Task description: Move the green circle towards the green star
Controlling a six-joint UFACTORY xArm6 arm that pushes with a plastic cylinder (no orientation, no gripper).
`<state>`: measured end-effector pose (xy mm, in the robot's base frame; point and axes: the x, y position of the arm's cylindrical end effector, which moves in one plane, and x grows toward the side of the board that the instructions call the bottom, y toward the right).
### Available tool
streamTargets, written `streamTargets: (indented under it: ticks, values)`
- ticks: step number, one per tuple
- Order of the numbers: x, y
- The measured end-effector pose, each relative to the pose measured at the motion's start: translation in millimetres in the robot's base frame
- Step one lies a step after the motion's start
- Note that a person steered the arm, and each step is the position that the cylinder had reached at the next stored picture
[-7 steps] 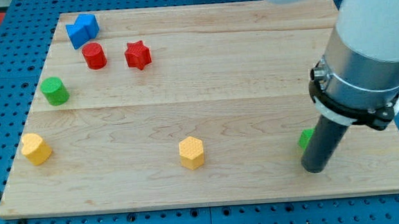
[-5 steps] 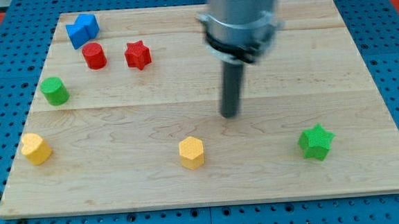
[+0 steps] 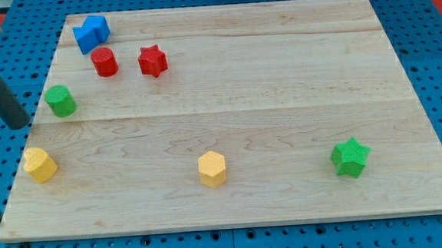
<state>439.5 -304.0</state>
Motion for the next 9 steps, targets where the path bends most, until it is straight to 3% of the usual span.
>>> streamTargets:
  ticks: [1,2,3,4,5,6,7,8,9]
  values:
    - [-40,16]
    - [-44,49]
    - [-33,121]
    - [-31,140]
    - [-31,49]
    - [-30,97]
    - [23,190]
    - [33,307]
    - [32,381]
